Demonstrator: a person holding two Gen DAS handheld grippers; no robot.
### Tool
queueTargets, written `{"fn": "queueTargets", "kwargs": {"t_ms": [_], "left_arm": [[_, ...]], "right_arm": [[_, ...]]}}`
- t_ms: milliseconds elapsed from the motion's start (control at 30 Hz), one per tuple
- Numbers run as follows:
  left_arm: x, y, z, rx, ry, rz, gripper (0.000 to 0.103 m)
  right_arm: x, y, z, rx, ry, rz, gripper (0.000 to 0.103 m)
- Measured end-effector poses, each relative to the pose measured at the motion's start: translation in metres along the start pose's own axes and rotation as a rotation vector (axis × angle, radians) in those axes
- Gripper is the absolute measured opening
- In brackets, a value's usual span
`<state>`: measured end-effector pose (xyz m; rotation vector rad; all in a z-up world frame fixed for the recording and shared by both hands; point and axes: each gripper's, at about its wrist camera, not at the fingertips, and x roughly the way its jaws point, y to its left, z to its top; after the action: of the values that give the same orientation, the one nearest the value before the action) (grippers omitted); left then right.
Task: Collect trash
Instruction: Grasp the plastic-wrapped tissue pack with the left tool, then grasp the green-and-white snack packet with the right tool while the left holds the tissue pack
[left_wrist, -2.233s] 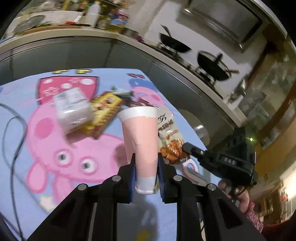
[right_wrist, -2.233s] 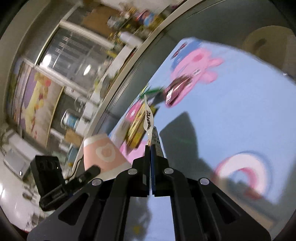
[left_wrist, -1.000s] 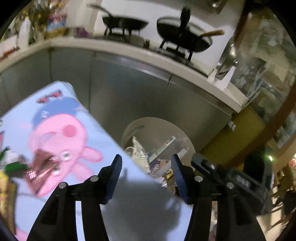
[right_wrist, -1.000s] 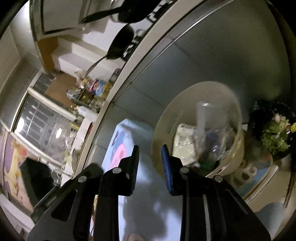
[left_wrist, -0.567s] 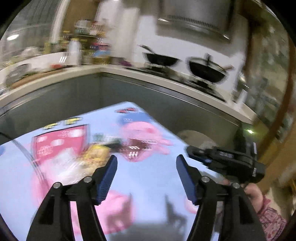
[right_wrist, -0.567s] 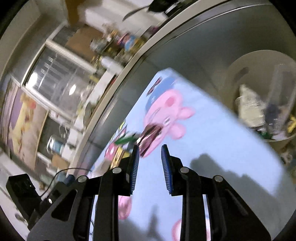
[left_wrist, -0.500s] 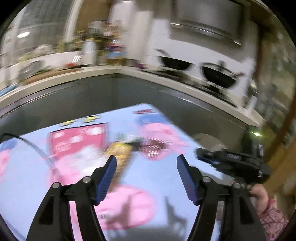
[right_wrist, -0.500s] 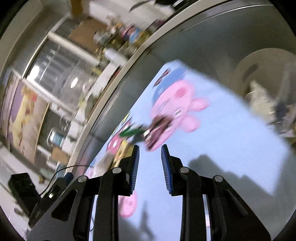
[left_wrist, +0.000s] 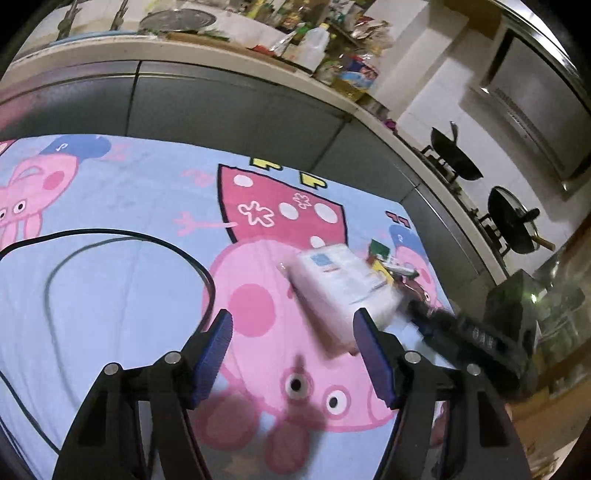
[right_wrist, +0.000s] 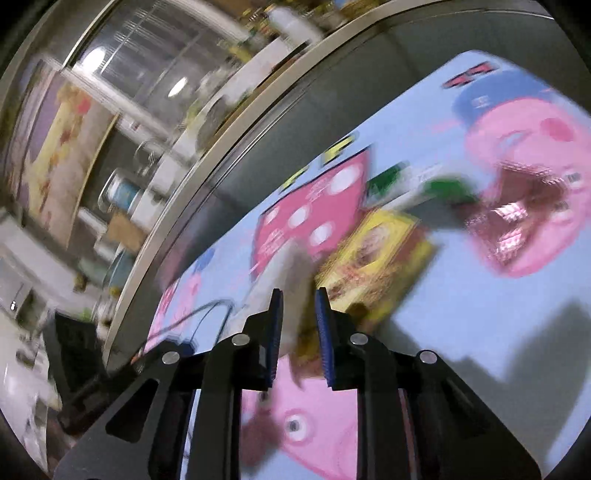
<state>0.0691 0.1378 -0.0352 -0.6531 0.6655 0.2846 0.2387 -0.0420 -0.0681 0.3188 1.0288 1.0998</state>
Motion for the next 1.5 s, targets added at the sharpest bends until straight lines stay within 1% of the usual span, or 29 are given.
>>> {"fn": "queueTargets", "kwargs": {"t_ms": [67, 100, 133, 200, 233, 267, 300, 333, 367, 400, 433, 467, 500, 533, 633, 700, 733, 767, 833, 867, 933, 967, 1000, 1033, 1067, 1167, 1267, 1367, 1500], "left_arm": [[0.002, 0.001, 0.004, 0.000, -0.001, 0.011, 0.071], [0.004, -0.002, 0.007, 0.011, -0.004, 0.023, 0.074], [0.006, -0.004, 0.009, 0.022, -0.007, 0.034, 0.078], [0.011, -0.012, 0.011, 0.057, -0.022, 0.068, 0.085], [0.013, -0.014, 0.011, 0.068, -0.026, 0.080, 0.086], [0.017, -0.018, 0.011, 0.084, -0.025, 0.096, 0.086], [0.021, -0.020, 0.011, 0.099, -0.021, 0.108, 0.087], [0.026, -0.025, 0.009, 0.121, -0.015, 0.125, 0.087], [0.031, -0.029, 0.007, 0.142, -0.011, 0.139, 0.087], [0.036, -0.035, 0.003, 0.176, -0.007, 0.156, 0.088], [0.040, -0.040, 0.000, 0.203, -0.005, 0.172, 0.089], [0.043, -0.043, -0.001, 0.222, -0.004, 0.185, 0.089], [0.047, -0.046, -0.003, 0.240, 0.000, 0.197, 0.089], [0.050, -0.048, -0.004, 0.250, 0.004, 0.203, 0.089], [0.059, -0.050, -0.006, 0.256, 0.017, 0.212, 0.089], [0.062, -0.051, -0.006, 0.259, 0.014, 0.219, 0.086], [0.064, -0.051, -0.005, 0.261, 0.016, 0.226, 0.082], [0.066, -0.050, -0.004, 0.261, 0.023, 0.229, 0.079], [0.069, -0.048, -0.004, 0.258, 0.041, 0.227, 0.064], [0.072, -0.046, -0.004, 0.255, 0.053, 0.223, 0.063], [0.072, -0.042, -0.003, 0.244, 0.053, 0.207, 0.062], [0.072, -0.041, -0.002, 0.241, 0.052, 0.204, 0.062], [0.072, -0.040, -0.002, 0.239, 0.050, 0.204, 0.061], [0.071, -0.039, -0.003, 0.237, 0.047, 0.203, 0.060], [0.070, -0.037, -0.003, 0.233, 0.044, 0.199, 0.060], [0.069, -0.035, -0.004, 0.233, 0.034, 0.197, 0.059], [0.064, -0.031, -0.005, 0.232, 0.025, 0.197, 0.058], [0.053, -0.026, -0.006, 0.213, 0.005, 0.181, 0.058], [0.028, -0.019, -0.010, 0.193, -0.024, 0.148, 0.058]], "right_arm": [[0.013, 0.018, -0.013, -0.069, 0.060, 0.022, 0.018], [0.017, 0.028, -0.022, -0.115, 0.089, 0.024, 0.018], [0.017, 0.031, -0.026, -0.139, 0.096, 0.025, 0.018], [0.005, 0.032, -0.030, -0.167, 0.075, 0.018, 0.018], [-0.007, 0.026, -0.029, -0.159, 0.047, 0.017, 0.020], [-0.018, 0.017, -0.025, -0.129, 0.017, 0.015, 0.020], [-0.035, 0.000, -0.019, -0.067, -0.027, 0.004, 0.020], [-0.048, -0.011, -0.014, -0.027, -0.071, -0.031, 0.020], [-0.062, -0.018, -0.010, -0.020, -0.123, -0.084, 0.020], [-0.077, -0.020, -0.005, -0.054, -0.180, -0.146, 0.021], [-0.091, -0.019, 0.000, -0.121, -0.233, -0.221, 0.024], [-0.100, -0.019, 0.005, -0.165, -0.259, -0.276, 0.031], [-0.104, -0.022, 0.012, -0.193, -0.262, -0.310, 0.032], [-0.102, -0.024, 0.017, -0.206, -0.245, -0.315, 0.033], [-0.080, -0.026, 0.033, -0.305, -0.161, -0.360, 0.033], [-0.057, -0.027, 0.042, -0.374, -0.094, -0.356, 0.033], [-0.052, -0.029, 0.042, -0.386, -0.082, -0.353, 0.033], [-0.045, -0.030, 0.043, -0.404, -0.066, -0.350, 0.037], [-0.023, -0.027, 0.051, -0.455, -0.052, -0.380, 0.041], [-0.017, -0.030, 0.051, -0.468, -0.047, -0.384, 0.041], [-0.013, -0.034, 0.054, -0.465, -0.033, -0.376, 0.041], [-0.011, -0.036, 0.055, -0.462, -0.026, -0.375, 0.039], [-0.008, -0.038, 0.056, -0.461, -0.009, -0.362, 0.034], [-0.006, -0.039, 0.056, -0.462, 0.004, -0.349, 0.023], [-0.006, -0.041, 0.055, -0.461, 0.011, -0.346, 0.015], [-0.010, -0.042, 0.052, -0.447, -0.017, -0.357, 0.006], [-0.026, -0.040, 0.047, -0.409, -0.067, -0.338, 0.005], [-0.052, -0.032, 0.038, -0.372, -0.125, -0.286, 0.005], [-0.083, -0.013, 0.010, -0.356, -0.155, -0.201, 0.005]]}}
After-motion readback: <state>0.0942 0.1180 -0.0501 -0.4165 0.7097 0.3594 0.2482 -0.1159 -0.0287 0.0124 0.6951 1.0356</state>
